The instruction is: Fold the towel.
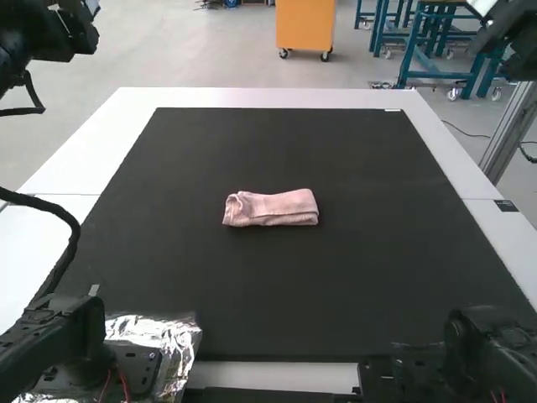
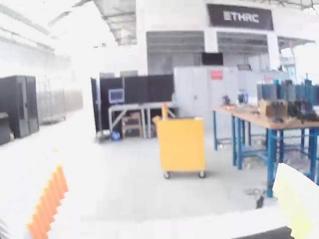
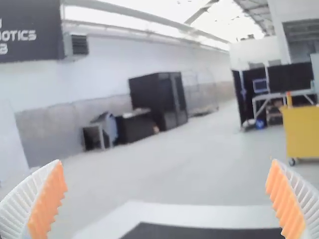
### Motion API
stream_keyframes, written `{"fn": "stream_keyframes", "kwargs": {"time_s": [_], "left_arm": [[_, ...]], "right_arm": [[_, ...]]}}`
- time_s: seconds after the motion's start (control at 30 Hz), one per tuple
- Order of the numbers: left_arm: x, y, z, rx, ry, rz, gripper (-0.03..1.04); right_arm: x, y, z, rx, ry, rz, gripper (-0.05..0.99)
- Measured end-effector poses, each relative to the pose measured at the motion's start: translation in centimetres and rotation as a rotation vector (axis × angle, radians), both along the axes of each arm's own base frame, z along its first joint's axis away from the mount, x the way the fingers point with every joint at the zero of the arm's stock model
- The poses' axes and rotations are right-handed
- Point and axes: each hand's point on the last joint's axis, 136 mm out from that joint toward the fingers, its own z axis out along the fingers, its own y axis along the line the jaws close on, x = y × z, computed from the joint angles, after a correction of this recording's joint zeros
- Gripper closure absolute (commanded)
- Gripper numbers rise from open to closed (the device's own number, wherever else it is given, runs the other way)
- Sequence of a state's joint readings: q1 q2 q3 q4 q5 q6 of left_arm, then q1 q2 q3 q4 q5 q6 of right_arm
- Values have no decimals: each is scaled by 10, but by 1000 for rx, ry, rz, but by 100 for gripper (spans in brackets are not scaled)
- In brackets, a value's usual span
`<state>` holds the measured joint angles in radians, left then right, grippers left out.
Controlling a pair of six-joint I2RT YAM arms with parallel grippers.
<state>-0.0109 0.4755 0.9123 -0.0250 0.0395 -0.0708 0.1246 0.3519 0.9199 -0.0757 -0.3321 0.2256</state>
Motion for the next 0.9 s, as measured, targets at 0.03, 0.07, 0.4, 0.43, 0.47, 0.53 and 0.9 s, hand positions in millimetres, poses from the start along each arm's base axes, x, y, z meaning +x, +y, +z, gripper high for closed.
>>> {"fn": "stream_keyframes", "kwargs": {"time_s": [0.03, 0.07, 0.4, 0.43, 0.47, 0.53, 0.9], "left_arm": [[-19, 2, 8, 1, -51, 14, 4], [-39, 4, 15, 4, -104, 27, 4], [-122, 23, -13, 25, -247, 180, 4], [-116, 24, -18, 24, -229, 192, 4], [-111, 26, -22, 21, -231, 203, 4], [-100, 27, -29, 22, -246, 206, 4], [-17, 30, -153, 52, -256, 208, 4]], "right_arm": [[-13, -2, -1, 6, -19, -3, 2], [-25, -5, -1, 13, -42, -10, 2], [-97, -31, 5, 20, -232, -209, 2], [-91, -35, -1, 9, -215, -246, 2], [-84, -39, -5, -9, -209, -281, 2], [-68, -45, -12, -50, -233, -346, 2], [53, -73, -159, -115, -141, -520, 2]]}}
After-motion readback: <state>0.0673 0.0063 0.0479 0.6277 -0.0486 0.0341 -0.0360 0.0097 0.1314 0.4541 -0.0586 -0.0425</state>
